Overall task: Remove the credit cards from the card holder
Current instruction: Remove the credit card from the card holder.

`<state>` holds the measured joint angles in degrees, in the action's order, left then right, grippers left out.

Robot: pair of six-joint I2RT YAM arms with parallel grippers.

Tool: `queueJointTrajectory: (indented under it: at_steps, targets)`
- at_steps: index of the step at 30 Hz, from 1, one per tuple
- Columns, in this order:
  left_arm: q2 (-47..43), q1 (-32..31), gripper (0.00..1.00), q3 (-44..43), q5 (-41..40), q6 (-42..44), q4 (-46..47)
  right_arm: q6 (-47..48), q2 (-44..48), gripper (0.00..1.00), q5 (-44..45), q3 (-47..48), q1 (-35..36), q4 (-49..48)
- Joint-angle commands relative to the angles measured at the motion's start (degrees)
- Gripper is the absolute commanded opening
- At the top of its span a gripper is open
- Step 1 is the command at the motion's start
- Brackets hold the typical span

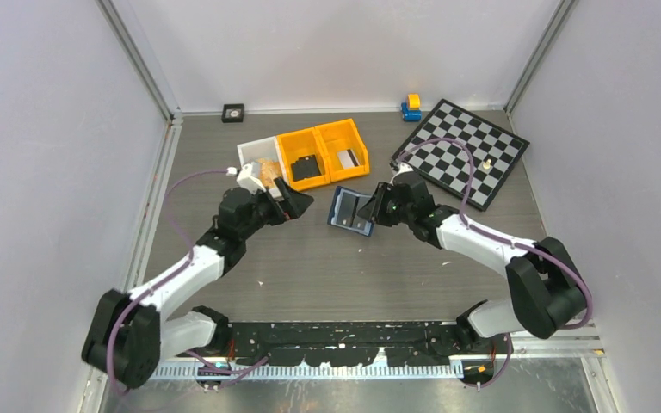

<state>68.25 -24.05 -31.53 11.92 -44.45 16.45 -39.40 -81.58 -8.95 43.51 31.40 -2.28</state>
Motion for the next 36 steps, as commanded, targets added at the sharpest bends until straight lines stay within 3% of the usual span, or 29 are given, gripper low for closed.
queueJointTrajectory:
  at_steps: [1,6,11,14,17,21,28,36]
  targets:
    - [-6.24,-0.16,1.0,5.74,-11.05,-1.93,5.88,-2.14,5.09,0.01,7.31,0.9,0.33,-1.97]
    - [-8.75,0.76,1.0,13.41,-14.45,-3.9,18.96,-9.46,8.21,0.0,23.91,-0.81,0.31,4.65]
    - [-9.16,0.77,1.0,8.75,-10.84,-5.58,8.98,-10.55,3.3,0.01,21.33,11.89,1.34,18.34]
    - [-8.22,0.76,1.0,8.59,-7.98,-6.41,11.47,-7.39,1.51,0.0,25.56,18.3,3.19,22.59]
    - [-7.58,0.13,0.97,9.23,-9.09,-7.3,12.42,-9.29,3.87,0.0,31.03,15.84,3.91,20.24]
    - [-3.07,-1.97,0.98,2.21,-7.65,-6.16,6.97,-8.95,6.74,0.01,31.96,8.73,4.63,9.76]
    - [-0.06,-4.47,1.0,4.4,-4.68,-0.59,13.35,-6.46,0.97,0.0,28.49,9.45,4.58,10.68]
    - [5.31,-4.78,1.0,1.89,0.81,0.5,14.81,-0.01,3.89,0.01,17.92,3.81,4.63,0.91]
